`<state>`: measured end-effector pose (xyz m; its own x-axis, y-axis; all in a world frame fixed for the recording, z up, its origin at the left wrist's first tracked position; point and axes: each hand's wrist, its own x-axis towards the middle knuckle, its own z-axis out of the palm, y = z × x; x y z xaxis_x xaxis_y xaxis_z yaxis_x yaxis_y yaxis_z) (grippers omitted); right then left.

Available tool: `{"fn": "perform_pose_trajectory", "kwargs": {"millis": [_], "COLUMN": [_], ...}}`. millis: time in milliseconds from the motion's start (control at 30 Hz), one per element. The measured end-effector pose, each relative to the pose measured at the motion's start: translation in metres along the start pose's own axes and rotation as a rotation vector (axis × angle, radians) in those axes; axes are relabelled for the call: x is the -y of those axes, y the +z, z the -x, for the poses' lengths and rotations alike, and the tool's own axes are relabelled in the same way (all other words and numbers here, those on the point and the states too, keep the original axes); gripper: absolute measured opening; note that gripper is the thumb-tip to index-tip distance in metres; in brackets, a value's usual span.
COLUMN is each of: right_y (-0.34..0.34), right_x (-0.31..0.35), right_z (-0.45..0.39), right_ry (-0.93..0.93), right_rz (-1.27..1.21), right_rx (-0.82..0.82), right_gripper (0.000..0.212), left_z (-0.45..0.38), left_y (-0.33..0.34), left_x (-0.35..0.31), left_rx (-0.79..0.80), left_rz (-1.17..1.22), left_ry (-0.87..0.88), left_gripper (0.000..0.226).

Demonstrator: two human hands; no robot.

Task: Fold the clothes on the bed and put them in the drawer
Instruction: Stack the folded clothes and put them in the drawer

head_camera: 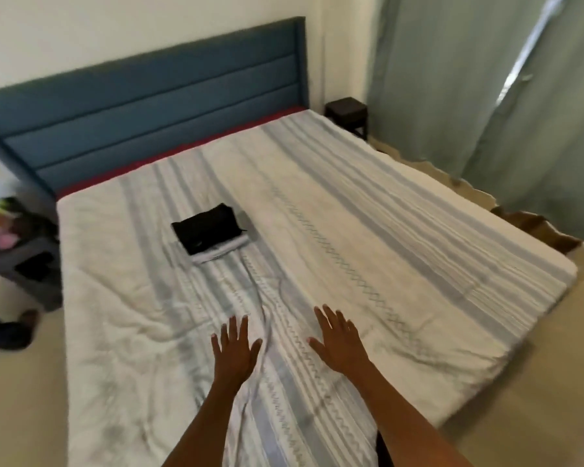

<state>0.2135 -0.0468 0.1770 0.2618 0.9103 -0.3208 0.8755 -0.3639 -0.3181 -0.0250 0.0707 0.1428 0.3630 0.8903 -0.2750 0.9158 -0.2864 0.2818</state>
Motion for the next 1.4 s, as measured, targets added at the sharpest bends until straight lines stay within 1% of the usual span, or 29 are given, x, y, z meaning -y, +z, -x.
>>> {"fn": "perform_pose_trajectory", "kwargs": {"millis": [100, 133, 167, 233, 267, 333, 433, 467, 500, 567, 600, 633, 767, 833, 900, 1033, 1100, 1167, 1233, 1333, 1400], "right_y": [-0.005, -0.003, -0.003, -0.002, -0.003, -0.001, -0.002, -0.003, -0.002, -0.001, 0.003, 0.007, 0.028, 0.037, 0.035, 0.031, 0.04, 0.053, 0.064, 0.084, 0.097], "right_x": [0.038, 0.048, 0.061, 0.077, 0.088, 0.104, 0.124, 0.128, 0.132, 0.136, 0.138, 0.138, 0.15, 0.162, 0.177, 0.22, 0.229, 0.225, 0.217, 0.202, 0.194], "right_z": [-0.033, -0.045, -0.062, -0.083, -0.098, -0.127, -0.172, -0.186, -0.206, -0.242, -0.267, -0.286, -0.388, -0.444, -0.499, -0.59, -0.617, -0.637, -0.649, -0.656, -0.664], "right_ry": [-0.131, -0.161, -0.195, -0.233, -0.264, -0.316, -0.363, -0.376, -0.387, -0.409, -0.414, -0.417, -0.442, -0.488, -0.532, -0.662, -0.69, -0.656, -0.609, -0.591, -0.589], "right_rz": [0.024, 0.04, 0.069, 0.105, 0.123, 0.134, 0.158, 0.163, 0.178, 0.21, 0.221, 0.221, 0.231, 0.23, 0.26, 0.443, 0.542, 0.601, 0.641, 0.671, 0.658], "right_rx": [0.09, 0.089, 0.1, 0.135, 0.154, 0.172, 0.19, 0.194, 0.213, 0.2, 0.203, 0.194, 0.121, -0.001, -0.081, -0.152, -0.138, -0.117, -0.095, -0.072, -0.06], "right_gripper": [0.103, 0.106, 0.109, 0.118, 0.121, 0.121, 0.122, 0.122, 0.118, 0.093, 0.084, 0.082, 0.091, 0.097, 0.111, 0.144, 0.152, 0.155, 0.157, 0.157, 0.152], "left_z": [-0.001, 0.001, 0.001, 0.0, -0.004, -0.017, -0.044, -0.053, -0.065, -0.088, -0.107, -0.121, -0.192, -0.221, -0.248, -0.319, -0.357, -0.399, -0.438, -0.481, -0.503], "left_y": [-0.003, -0.01, -0.021, -0.036, -0.039, -0.042, -0.046, -0.049, -0.051, -0.056, -0.055, -0.056, -0.048, -0.038, -0.027, -0.015, -0.018, -0.026, -0.037, -0.038, -0.022], "left_x": [0.033, 0.04, 0.049, 0.058, 0.065, 0.074, 0.085, 0.088, 0.092, 0.099, 0.105, 0.108, 0.119, 0.122, 0.128, 0.155, 0.165, 0.172, 0.179, 0.19, 0.196], "left_rx": [0.034, 0.04, 0.038, 0.015, 0.019, -0.034, -0.039, -0.05, -0.051, -0.085, -0.09, -0.104, -0.172, -0.213, -0.223, -0.295, -0.314, -0.344, -0.343, -0.272, -0.215], "left_rz": [0.058, 0.062, 0.066, 0.048, 0.079, 0.108, 0.099, 0.093, 0.084, 0.068, 0.078, 0.076, 0.064, 0.038, 0.021, 0.025, -0.014, -0.075, -0.165, -0.335, -0.374], "left_ry": [-0.129, -0.163, -0.198, -0.204, -0.213, -0.24, -0.305, -0.313, -0.315, -0.301, -0.307, -0.304, -0.277, -0.232, -0.204, -0.239, -0.239, -0.211, -0.189, -0.175, -0.204], "left_gripper": [0.072, 0.075, 0.08, 0.092, 0.095, 0.087, 0.071, 0.07, 0.07, 0.073, 0.075, 0.076, 0.073, 0.071, 0.072, 0.085, 0.092, 0.103, 0.118, 0.138, 0.145]}}
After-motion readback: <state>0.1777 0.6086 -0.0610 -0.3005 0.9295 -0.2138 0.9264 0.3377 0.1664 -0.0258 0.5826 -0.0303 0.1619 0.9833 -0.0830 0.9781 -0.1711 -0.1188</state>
